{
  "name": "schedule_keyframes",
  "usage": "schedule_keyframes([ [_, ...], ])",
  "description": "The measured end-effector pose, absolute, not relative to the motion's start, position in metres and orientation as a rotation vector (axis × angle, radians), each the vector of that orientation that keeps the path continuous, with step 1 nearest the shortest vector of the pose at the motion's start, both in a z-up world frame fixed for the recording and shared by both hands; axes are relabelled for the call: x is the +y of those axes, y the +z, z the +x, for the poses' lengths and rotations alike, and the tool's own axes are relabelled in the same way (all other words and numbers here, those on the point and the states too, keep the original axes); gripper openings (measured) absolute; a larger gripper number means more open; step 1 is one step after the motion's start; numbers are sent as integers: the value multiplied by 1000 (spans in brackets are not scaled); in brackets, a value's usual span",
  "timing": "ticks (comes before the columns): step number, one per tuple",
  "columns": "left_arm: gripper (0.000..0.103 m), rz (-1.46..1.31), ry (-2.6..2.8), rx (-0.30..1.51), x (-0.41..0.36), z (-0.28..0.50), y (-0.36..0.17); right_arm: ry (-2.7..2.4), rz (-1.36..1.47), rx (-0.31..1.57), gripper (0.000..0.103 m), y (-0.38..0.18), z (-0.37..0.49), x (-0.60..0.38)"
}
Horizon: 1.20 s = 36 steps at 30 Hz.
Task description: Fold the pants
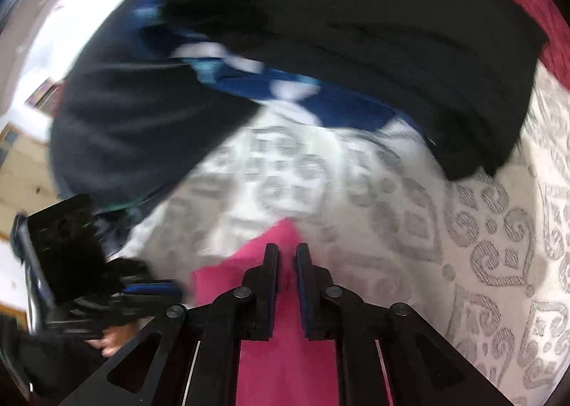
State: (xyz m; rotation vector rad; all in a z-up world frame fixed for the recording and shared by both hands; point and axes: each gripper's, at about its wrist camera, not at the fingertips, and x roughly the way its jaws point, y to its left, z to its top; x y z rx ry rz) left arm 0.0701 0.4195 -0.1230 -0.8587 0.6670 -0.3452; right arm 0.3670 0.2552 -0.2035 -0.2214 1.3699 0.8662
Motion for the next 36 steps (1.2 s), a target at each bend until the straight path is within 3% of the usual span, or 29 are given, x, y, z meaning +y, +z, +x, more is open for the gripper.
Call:
schedule_keyframes([
  [5, 9, -828, -364, 712, 413, 75, -126, 823, -250, 1386, 13, -209, 371, 249],
  [6, 16, -814, -354, 738, 410, 79, -127, 828, -254, 1384, 15, -205, 370, 248],
  [7, 36, -803, -341, 771, 407, 83, -129, 831, -260, 1382, 18, -202, 369, 247],
  [8, 41, -791, -328, 795, 400, 88, -129, 830, -265, 1382, 20, -200, 368, 245],
  [16, 41, -749, -357, 837, 389, 121, -128, 799, -252, 1410, 22, -202, 365, 236],
  [18, 33, -713, -402, 813, 379, 120, -123, 789, -247, 1414, 22, -207, 365, 237],
  [25, 33, -460, -630, 714, 336, 89, -89, 700, -336, 1361, 23, -197, 368, 225],
  [32, 31, -640, -258, 782, 397, 91, -111, 693, -396, 1352, 23, -180, 359, 207],
  [36, 31, -587, -180, 851, 395, 95, -116, 709, -391, 1353, 23, -176, 348, 197],
])
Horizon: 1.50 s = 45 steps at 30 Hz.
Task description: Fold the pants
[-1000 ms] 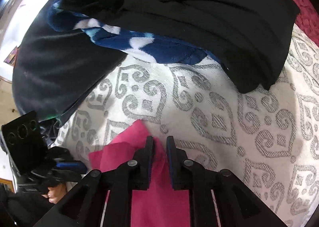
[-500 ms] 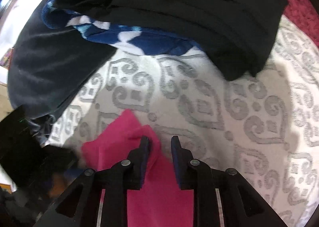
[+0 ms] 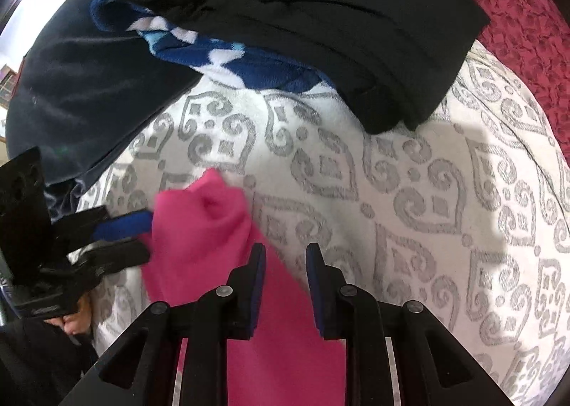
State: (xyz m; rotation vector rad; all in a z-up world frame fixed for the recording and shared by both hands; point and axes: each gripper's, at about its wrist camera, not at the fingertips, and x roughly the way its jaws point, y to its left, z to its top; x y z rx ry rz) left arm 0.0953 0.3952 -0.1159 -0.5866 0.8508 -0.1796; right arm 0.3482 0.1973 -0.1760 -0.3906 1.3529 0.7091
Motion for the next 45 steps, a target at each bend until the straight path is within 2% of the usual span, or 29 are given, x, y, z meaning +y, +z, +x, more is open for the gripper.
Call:
schedule_keyframes([
  [3, 31, -563, -195, 894, 384, 101, -120, 752, -373, 1348, 24, -172, 340, 194],
  [6, 28, -544, -188, 930, 371, 120, -124, 793, -370, 1349, 31, -175, 331, 200],
  [7, 7, -540, -178, 938, 367, 122, -124, 792, -374, 1351, 31, -177, 331, 204],
  [8, 6, -531, -159, 945, 366, 123, -123, 787, -377, 1355, 31, -181, 332, 208],
  [10, 6, -518, -134, 902, 365, 116, -108, 786, -365, 1353, 30, -185, 330, 211],
  [11, 6, -517, -133, 868, 366, 111, -97, 808, -338, 1339, 13, -182, 327, 212],
  [12, 6, -511, -141, 832, 365, 103, -84, 847, -308, 1296, 4, -172, 322, 212],
  [15, 8, -401, -144, 755, 359, 77, -56, 893, -281, 1164, 4, -145, 313, 211],
  [16, 12, -345, -104, 771, 357, 75, -58, 857, -303, 1147, 4, -140, 315, 211],
  [20, 13, -287, 54, 931, 372, 80, -96, 762, -351, 1222, 5, -154, 320, 208],
  [24, 13, -461, 23, 933, 396, 70, -109, 793, -342, 1329, 21, -172, 316, 200],
  [28, 13, -481, 38, 920, 401, 71, -106, 773, -389, 1330, 28, -177, 310, 199],
  [30, 20, -519, 25, 912, 402, 77, -106, 779, -384, 1323, 28, -178, 310, 201],
  [31, 25, -538, 11, 906, 403, 80, -107, 776, -394, 1311, 24, -178, 309, 204],
  [33, 25, -544, -2, 912, 400, 91, -107, 772, -389, 1280, 3, -177, 308, 206],
  [34, 8, -543, -15, 912, 398, 95, -105, 769, -376, 1261, 3, -174, 308, 206],
  [35, 2, -549, -49, 890, 396, 95, -99, 762, -358, 1228, 3, -168, 309, 207],
  [38, 2, -522, -87, 791, 391, 89, -73, 729, -336, 1193, 3, -162, 314, 203],
  [41, 2, -462, -25, 812, 394, 87, -71, 764, -332, 1251, 7, -166, 316, 205],
  [43, 2, -477, -9, 839, 402, 85, -79, 784, -346, 1268, 26, -170, 311, 208],
  [45, 2, -508, 14, 874, 409, 84, -90, 774, -374, 1274, 41, -175, 307, 214],
])
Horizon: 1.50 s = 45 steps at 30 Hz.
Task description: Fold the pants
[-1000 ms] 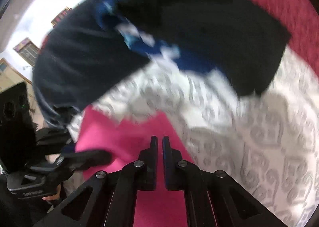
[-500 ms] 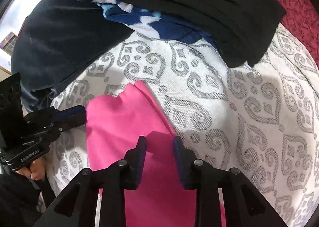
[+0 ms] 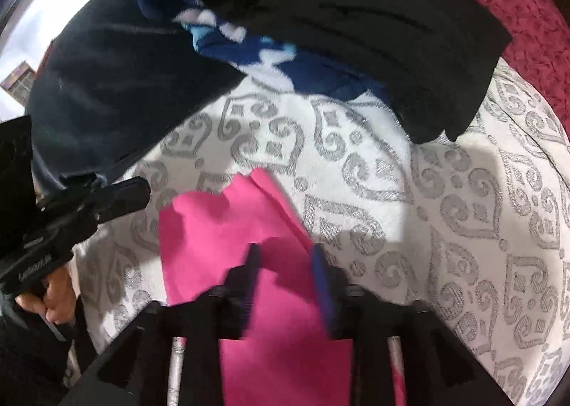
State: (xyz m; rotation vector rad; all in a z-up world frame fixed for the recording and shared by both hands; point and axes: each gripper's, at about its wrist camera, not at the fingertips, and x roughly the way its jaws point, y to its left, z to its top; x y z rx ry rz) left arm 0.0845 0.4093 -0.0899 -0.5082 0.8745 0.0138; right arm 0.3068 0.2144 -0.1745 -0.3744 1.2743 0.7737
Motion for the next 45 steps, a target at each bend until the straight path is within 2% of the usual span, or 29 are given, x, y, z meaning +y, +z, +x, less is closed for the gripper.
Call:
schedule_keyframes([
  [2, 2, -524, 11, 918, 411, 86, -100, 779, -386, 1278, 44, -179, 303, 220],
  [3, 3, -526, -1, 931, 409, 86, -104, 784, -406, 1270, 40, -182, 301, 225],
  [4, 5, -525, -15, 940, 406, 87, -106, 783, -424, 1259, 13, -184, 299, 229],
  [5, 6, -522, -27, 946, 402, 90, -108, 776, -439, 1241, 1, -185, 299, 231],
  [8, 6, -492, -56, 935, 391, 99, -107, 740, -360, 1191, 3, -179, 308, 230],
  [16, 8, -368, -79, 955, 365, 119, -103, 708, -369, 1236, 5, -184, 312, 228],
  [18, 19, -351, -84, 957, 360, 119, -101, 713, -372, 1242, 7, -185, 309, 229],
  [20, 37, -330, -87, 941, 358, 113, -96, 716, -391, 1249, 9, -186, 308, 226],
  [23, 49, -318, -108, 921, 355, 110, -92, 719, -412, 1252, 10, -186, 302, 219],
  [27, 48, -301, -102, 946, 351, 117, -99, 710, -392, 1259, 11, -190, 302, 217],
  [28, 37, -294, -105, 948, 349, 118, -100, 710, -393, 1258, 11, -190, 303, 218],
  [29, 16, -290, -107, 951, 349, 118, -102, 710, -395, 1258, 11, -191, 303, 219],
  [30, 6, -288, -107, 960, 349, 119, -103, 711, -397, 1258, 11, -191, 303, 219],
  [38, 7, -285, 194, 961, 403, 89, -98, 682, -425, 1236, 12, -195, 304, 225],
  [42, 7, -405, 176, 963, 424, 80, -102, 647, -434, 1208, 12, -190, 302, 231],
  [43, 8, -416, 151, 960, 422, 79, -102, 650, -431, 1204, 12, -188, 300, 231],
  [45, 29, -425, 95, 973, 413, 82, -103, 672, -423, 1205, 12, -182, 295, 230],
])
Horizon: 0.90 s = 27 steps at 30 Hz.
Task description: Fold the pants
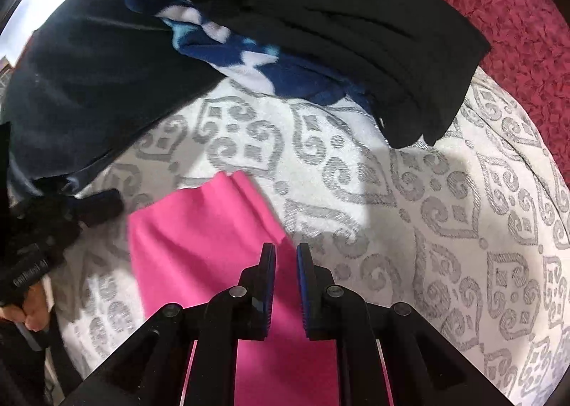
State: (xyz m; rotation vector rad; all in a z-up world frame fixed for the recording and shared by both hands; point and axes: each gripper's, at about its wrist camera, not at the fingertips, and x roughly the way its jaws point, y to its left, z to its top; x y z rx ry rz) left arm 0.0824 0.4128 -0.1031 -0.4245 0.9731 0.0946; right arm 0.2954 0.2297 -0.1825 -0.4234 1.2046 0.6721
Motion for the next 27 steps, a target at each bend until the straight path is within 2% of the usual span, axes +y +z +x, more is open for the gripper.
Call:
schedule_keyframes([
  [1, 46, -426, 71, 979, 408, 84, -104, 678, -426, 1207, 16, -181, 293, 229],
  [2, 55, -419, 50, 984, 400, 88, -105, 684, -434, 1211, 20, -179, 291, 229],
  [3, 56, -397, 35, 994, 390, 94, -106, 685, -442, 1212, 26, -178, 288, 228],
  [9, 56, -370, 28, 1026, 373, 121, -114, 581, -391, 1203, 27, -162, 262, 183],
  [10, 51, -386, 29, 1025, 374, 123, -114, 557, -365, 1204, 27, -159, 258, 169],
  [11, 41, -405, 24, 1029, 376, 124, -115, 527, -338, 1203, 27, -156, 251, 152],
  [14, 25, -403, 43, 1041, 378, 122, -115, 405, -319, 1212, 27, -150, 226, 104],
  [17, 17, -433, 48, 1038, 381, 116, -113, 273, -260, 1245, 27, -146, 206, 62],
  [20, 18, -450, 82, 1030, 385, 108, -109, 160, -192, 1250, 27, -145, 182, 30],
  [21, 22, -467, 112, 1030, 387, 106, -109, 123, -186, 1254, 27, -145, 174, 24],
  [23, 47, -515, 137, 1040, 391, 103, -112, 69, -182, 1259, 27, -145, 162, 16],
  [24, 52, -556, 128, 1027, 392, 102, -111, 55, -171, 1260, 27, -144, 157, 13],
  [26, 71, -602, 119, 1017, 390, 101, -110, 57, -137, 1256, 27, -140, 147, 4],
  [27, 74, -601, 117, 1017, 387, 103, -111, 61, -120, 1253, 27, -138, 142, 1],
])
